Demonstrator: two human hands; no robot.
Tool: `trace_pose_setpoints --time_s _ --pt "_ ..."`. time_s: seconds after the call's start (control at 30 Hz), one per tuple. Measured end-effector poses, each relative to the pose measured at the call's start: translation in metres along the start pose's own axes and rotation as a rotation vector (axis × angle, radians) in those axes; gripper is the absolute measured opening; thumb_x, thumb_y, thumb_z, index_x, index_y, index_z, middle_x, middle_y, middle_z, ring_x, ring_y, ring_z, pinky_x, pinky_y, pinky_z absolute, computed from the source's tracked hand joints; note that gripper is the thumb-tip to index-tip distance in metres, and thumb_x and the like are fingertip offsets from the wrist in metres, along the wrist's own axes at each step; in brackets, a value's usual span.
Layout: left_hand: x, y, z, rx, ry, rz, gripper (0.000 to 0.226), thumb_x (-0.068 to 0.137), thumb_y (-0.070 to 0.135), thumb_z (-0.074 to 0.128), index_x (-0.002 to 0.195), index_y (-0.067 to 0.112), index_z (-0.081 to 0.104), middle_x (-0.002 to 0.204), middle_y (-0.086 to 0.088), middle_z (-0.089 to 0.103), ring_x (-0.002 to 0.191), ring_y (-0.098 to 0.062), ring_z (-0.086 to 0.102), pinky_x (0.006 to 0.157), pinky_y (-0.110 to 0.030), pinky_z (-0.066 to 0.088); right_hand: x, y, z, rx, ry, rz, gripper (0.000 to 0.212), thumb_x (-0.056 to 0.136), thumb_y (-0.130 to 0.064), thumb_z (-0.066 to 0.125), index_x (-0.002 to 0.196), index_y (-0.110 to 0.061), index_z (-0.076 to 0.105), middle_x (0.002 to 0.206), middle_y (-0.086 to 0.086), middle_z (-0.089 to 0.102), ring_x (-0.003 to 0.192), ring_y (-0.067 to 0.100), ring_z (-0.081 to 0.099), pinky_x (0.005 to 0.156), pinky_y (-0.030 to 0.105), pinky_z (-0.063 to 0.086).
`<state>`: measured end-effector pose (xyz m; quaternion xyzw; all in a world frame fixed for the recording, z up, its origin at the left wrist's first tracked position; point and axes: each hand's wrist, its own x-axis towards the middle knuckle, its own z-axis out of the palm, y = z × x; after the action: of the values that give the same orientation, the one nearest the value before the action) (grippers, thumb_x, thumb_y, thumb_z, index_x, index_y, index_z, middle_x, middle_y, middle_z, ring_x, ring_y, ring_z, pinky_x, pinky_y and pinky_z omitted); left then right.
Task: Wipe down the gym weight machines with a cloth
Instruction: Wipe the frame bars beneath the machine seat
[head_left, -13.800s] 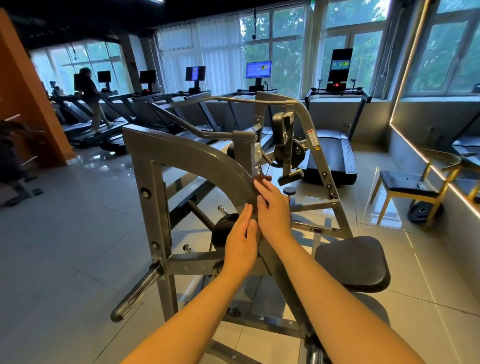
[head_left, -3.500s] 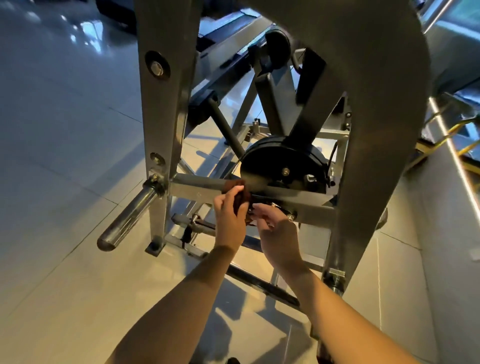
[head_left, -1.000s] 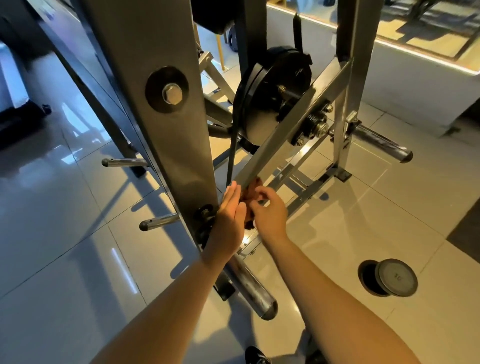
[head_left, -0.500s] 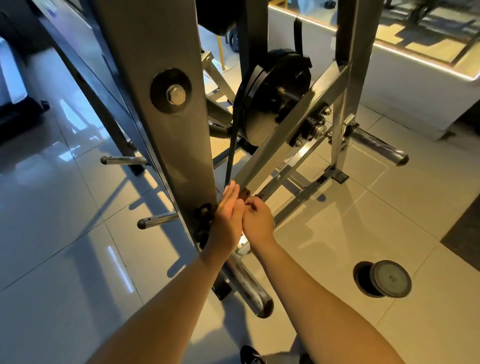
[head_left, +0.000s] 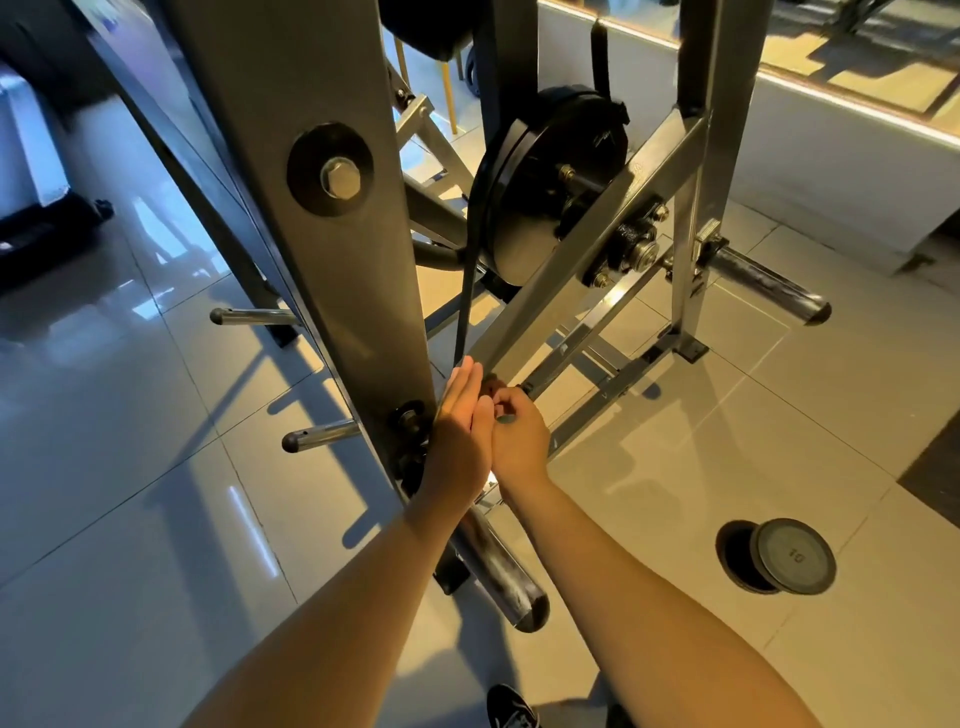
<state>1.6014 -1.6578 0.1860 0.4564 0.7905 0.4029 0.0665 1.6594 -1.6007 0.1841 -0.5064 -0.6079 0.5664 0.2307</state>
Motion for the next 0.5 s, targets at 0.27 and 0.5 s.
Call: trace_pose_setpoints --time_s 0.27,0.5 --pt "0.003 -0.012 0.009 0.185 0.057 0.186 0.011 0.098 -0.005 0.06 0.087 -0.003 0.064 0.139 -0.027 0.056 0.139 -0.035 0.045 0.112 -0.053 0.042 0.063 -0.035 -0.038 0.207 0.275 -0.051 0.012 0.099 -0.025 0.059 0.11 -0.03 0.056 0.117 -0.003 0.06 0.105 0.02 0.063 0.085 0.044 0.061" --pt "0.024 0.01 0.02 0.281 0.159 0.335 0.025 0.091 0.019 0.066 0.108 0.002 0.06 0.114 -0.026 0.071 0.113 -0.046 0.065 0.092 -0.063 0.054 0.029 -0.016 -0.035 -0.078 0.048 -0.233 0.013 0.096 -0.016 0.063 0.108 -0.02 0.067 0.113 -0.002 0.063 0.102 0.014 0.057 0.089 0.027 0.049"
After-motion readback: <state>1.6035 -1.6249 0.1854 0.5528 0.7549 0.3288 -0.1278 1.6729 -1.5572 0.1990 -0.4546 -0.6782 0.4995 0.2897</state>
